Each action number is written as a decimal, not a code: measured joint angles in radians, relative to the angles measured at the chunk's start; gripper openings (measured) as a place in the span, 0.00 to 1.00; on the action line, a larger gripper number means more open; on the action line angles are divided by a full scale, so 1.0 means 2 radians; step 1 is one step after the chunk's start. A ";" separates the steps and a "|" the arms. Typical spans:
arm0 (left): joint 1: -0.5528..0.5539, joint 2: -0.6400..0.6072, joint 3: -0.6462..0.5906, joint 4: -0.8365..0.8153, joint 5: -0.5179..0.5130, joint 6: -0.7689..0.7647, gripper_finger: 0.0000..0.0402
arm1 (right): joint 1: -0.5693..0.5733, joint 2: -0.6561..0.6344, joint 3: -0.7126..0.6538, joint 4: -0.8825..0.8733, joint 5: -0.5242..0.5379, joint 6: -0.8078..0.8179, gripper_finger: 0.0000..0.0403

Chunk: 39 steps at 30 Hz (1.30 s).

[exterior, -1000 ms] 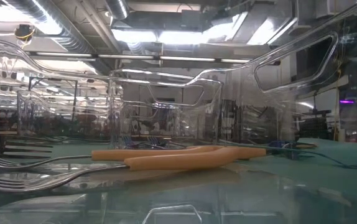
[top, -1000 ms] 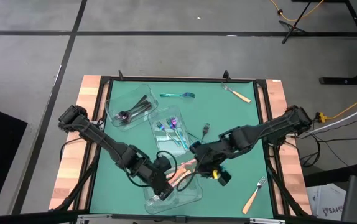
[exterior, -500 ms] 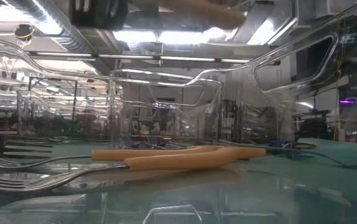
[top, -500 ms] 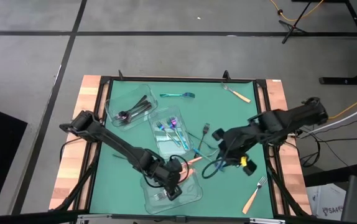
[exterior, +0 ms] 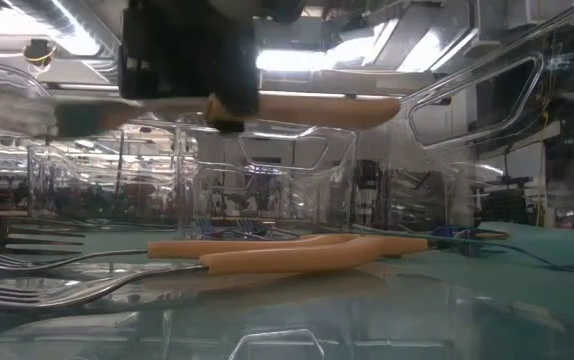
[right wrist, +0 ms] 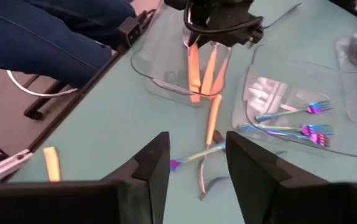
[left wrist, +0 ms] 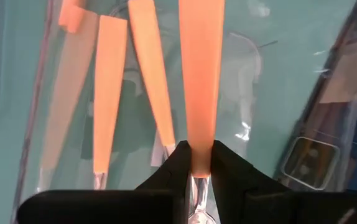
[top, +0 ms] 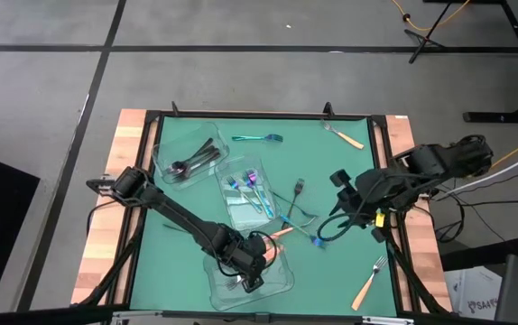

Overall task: Sort silverware by color (type)
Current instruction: Put the yellow fork into the bottom transparent bin

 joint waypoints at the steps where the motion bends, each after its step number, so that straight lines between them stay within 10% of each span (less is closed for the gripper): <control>1: 0.000 0.003 0.000 0.000 0.000 0.000 0.09 | 0.000 -0.004 -0.004 0.001 0.005 0.000 0.36; 28: 0.000 0.009 0.000 0.007 0.002 0.010 0.09 | 0.000 -0.027 -0.078 0.025 0.058 0.002 0.36; 39: 0.000 0.009 0.000 0.007 0.006 0.009 0.24 | 0.000 -0.027 -0.078 0.025 0.059 0.002 0.36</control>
